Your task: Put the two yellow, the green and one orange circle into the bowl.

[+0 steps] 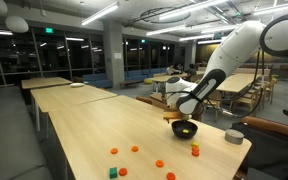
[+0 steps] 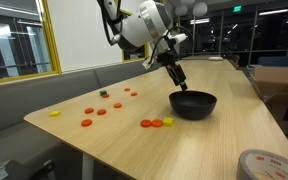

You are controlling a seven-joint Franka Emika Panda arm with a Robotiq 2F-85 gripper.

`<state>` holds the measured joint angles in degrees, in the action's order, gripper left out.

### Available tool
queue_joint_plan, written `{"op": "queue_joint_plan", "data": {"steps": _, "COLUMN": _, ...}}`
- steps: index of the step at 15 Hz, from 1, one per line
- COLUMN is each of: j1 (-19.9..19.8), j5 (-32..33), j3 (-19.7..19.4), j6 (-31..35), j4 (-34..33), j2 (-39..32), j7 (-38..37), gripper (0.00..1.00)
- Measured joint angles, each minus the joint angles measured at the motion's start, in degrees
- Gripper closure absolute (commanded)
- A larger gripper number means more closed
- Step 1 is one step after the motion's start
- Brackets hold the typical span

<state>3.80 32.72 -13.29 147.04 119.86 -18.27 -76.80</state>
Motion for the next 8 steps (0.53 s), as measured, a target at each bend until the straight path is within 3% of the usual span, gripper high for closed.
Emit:
{"op": "queue_joint_plan", "data": {"steps": 5, "j1": 0.5, "j5": -0.7, "j3": 3.9, "j6": 4.9, "j4": 0.2, "j2": 1.3, "j7": 10.3, "gripper": 0.00}}
{"op": "queue_joint_plan", "data": {"steps": 8, "j1": 0.3, "j5": -4.4, "j3": 6.9, "j6": 6.7, "j4": -0.1, "j2": 1.5, "j7": 19.8, "gripper": 0.00}}
